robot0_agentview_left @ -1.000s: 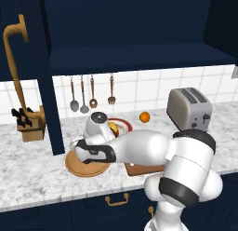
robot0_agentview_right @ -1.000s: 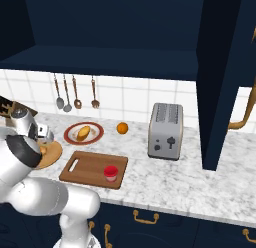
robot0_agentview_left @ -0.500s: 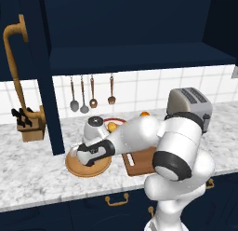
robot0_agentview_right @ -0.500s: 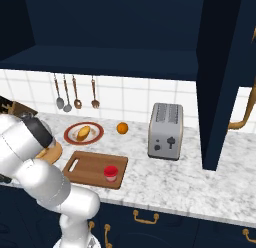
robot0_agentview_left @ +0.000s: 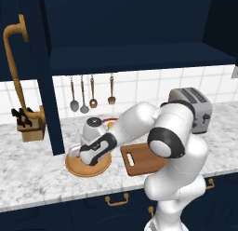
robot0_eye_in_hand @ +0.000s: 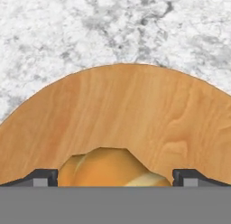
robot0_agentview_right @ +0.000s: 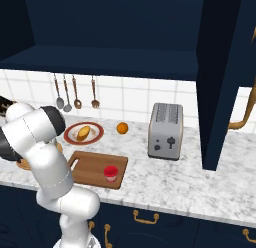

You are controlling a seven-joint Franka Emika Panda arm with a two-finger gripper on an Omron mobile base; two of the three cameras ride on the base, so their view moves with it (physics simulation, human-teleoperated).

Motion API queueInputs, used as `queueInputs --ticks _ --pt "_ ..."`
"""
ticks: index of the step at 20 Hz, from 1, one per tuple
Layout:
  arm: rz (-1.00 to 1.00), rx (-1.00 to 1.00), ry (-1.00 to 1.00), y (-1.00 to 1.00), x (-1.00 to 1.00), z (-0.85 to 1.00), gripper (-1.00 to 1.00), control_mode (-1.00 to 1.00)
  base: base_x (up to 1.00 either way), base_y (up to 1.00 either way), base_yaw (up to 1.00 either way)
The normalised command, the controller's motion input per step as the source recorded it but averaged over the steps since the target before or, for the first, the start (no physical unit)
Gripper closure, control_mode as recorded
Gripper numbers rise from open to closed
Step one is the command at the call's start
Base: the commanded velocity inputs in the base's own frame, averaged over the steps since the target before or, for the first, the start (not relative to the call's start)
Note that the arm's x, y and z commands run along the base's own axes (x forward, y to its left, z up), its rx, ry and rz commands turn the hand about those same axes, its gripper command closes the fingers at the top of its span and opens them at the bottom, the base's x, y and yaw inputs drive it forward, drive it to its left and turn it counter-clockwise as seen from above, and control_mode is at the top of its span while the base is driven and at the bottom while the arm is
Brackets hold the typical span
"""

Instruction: From the different types of pastries on the counter, select a croissant and place it on the cutting board. Then retrieve a jar of jam from the cabinet and place it alongside the croissant on the cutting board.

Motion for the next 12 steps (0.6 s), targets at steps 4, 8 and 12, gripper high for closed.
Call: queueInputs --ticks 4,8,12 --pt "0.02 0.0 0.02 0.04 -0.02 -0.47 -1.0 -1.0 0.0 0.0 0.0" --pt "0.01 -0.08 0.02 0.28 -0.06 -0.52 1.0 -1.0 0.0 0.0 0.0" --pt "0.0 -0.02 0.03 0.03 0.0 -0.3 1.0 -1.0 0.0 0.0 0.0"
